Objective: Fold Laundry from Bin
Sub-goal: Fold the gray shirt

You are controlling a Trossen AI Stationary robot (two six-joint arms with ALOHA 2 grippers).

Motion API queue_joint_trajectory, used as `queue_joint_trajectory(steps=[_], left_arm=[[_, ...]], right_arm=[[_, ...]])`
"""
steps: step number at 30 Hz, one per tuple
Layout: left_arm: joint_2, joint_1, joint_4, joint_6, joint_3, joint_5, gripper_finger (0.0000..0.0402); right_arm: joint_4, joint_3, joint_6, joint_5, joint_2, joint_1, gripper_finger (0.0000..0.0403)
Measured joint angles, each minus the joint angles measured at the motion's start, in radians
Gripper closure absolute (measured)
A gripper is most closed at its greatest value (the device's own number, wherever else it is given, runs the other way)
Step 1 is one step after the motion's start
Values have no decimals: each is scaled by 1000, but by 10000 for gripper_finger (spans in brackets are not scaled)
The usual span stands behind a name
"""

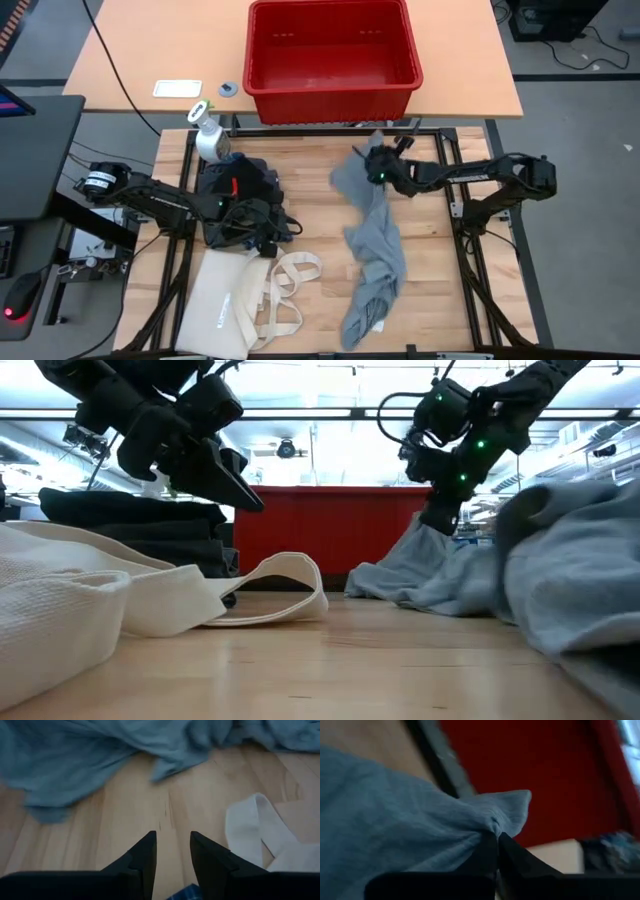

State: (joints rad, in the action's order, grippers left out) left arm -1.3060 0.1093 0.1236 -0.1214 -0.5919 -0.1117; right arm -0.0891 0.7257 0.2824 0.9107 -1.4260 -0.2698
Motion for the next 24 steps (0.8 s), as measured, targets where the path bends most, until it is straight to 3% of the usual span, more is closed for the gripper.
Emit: queue_joint_trajectory(steps=[2,4,8,14,21,24], left_arm=[[0,0,-6,9,0,0,280],[0,0,-15,22,0,0,280],[0,0,-28,33,0,0,280],[0,0,-37,54,0,0,280],[0,0,-31,60,0,0,280],[0,0,-30,60,0,0,280]], right_arm=[[-7,1,30,48,10,-37,383],[-46,1,21,31,12,-77,372],[-178,1,-85,-170,12,-154,342],[-454,37,-271,-252,27,-195,272],[-842,241,-618,-371,72,-52,230],[-767,266,-617,-581,72,56,229]])
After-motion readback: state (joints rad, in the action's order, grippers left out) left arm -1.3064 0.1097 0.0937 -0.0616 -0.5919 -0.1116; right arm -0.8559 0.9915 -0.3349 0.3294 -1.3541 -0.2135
